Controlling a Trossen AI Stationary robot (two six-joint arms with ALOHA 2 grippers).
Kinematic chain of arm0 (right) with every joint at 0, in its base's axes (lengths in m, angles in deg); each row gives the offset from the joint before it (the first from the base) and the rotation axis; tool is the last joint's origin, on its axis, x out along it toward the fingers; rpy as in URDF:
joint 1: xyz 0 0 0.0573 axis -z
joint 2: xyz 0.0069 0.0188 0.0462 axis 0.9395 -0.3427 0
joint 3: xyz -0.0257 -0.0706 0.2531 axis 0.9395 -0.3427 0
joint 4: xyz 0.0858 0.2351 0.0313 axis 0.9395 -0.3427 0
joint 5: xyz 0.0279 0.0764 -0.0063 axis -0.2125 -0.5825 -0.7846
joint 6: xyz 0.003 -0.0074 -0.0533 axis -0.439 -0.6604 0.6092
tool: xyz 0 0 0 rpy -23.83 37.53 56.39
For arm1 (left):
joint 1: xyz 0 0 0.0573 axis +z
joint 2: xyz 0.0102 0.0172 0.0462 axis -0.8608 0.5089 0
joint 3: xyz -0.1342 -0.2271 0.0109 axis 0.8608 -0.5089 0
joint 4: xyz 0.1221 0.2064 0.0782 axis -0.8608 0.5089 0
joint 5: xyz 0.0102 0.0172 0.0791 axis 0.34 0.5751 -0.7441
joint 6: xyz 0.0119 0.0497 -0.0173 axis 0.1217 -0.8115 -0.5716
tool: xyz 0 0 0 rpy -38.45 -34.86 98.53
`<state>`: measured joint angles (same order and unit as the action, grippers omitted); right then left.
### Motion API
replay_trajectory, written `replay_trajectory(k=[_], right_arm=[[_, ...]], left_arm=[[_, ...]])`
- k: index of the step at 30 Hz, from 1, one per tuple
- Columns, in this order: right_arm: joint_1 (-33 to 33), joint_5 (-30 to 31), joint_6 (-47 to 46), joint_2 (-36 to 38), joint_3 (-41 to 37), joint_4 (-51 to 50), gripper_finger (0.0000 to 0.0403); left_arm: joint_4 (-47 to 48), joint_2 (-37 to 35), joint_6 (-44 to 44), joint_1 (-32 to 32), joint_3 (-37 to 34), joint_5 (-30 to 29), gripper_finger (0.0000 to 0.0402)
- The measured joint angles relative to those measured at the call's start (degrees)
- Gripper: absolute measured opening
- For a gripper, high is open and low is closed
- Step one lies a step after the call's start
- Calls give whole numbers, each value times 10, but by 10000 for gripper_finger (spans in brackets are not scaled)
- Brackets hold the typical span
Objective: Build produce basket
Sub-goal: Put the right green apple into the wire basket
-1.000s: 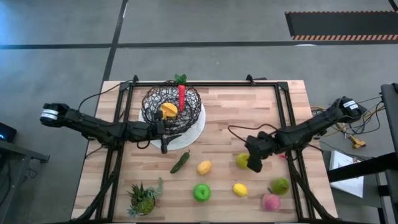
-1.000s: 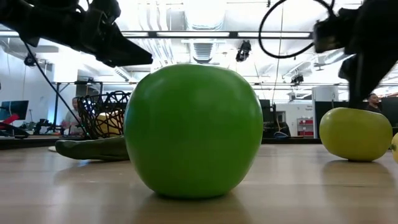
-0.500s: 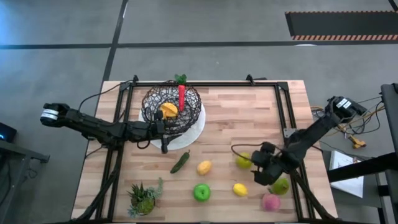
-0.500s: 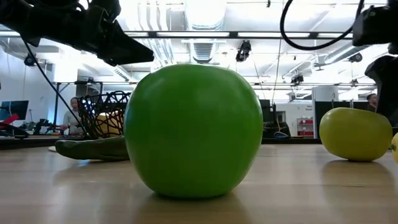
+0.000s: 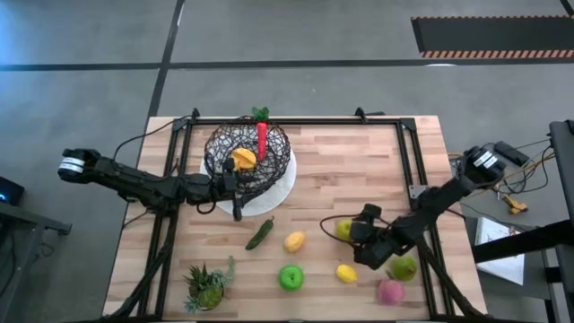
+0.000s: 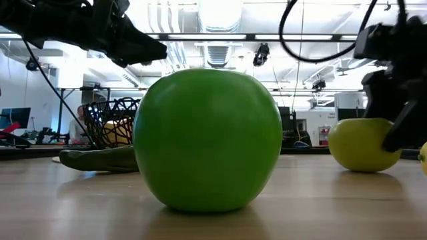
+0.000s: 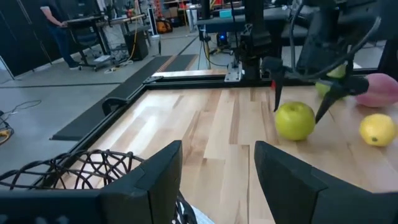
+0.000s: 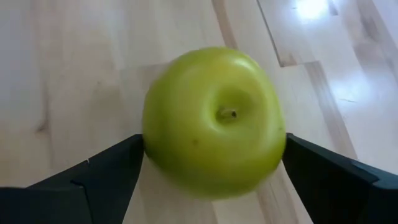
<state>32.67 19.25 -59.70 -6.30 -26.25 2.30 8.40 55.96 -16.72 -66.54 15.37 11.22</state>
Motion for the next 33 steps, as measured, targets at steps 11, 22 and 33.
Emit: replay_trajectory(k=[11,22,33], right_arm=[[59,-48,100,-38,-1,132,301],[185,-87,296,-11,10,331,288],[405,-284,481,-79,212,380,288]], left_arm=[[2,0,13,0,0,0,185],[62,-48,9,-24,-2,-31,185],[137,-125,14,-65,-34,-179,185]])
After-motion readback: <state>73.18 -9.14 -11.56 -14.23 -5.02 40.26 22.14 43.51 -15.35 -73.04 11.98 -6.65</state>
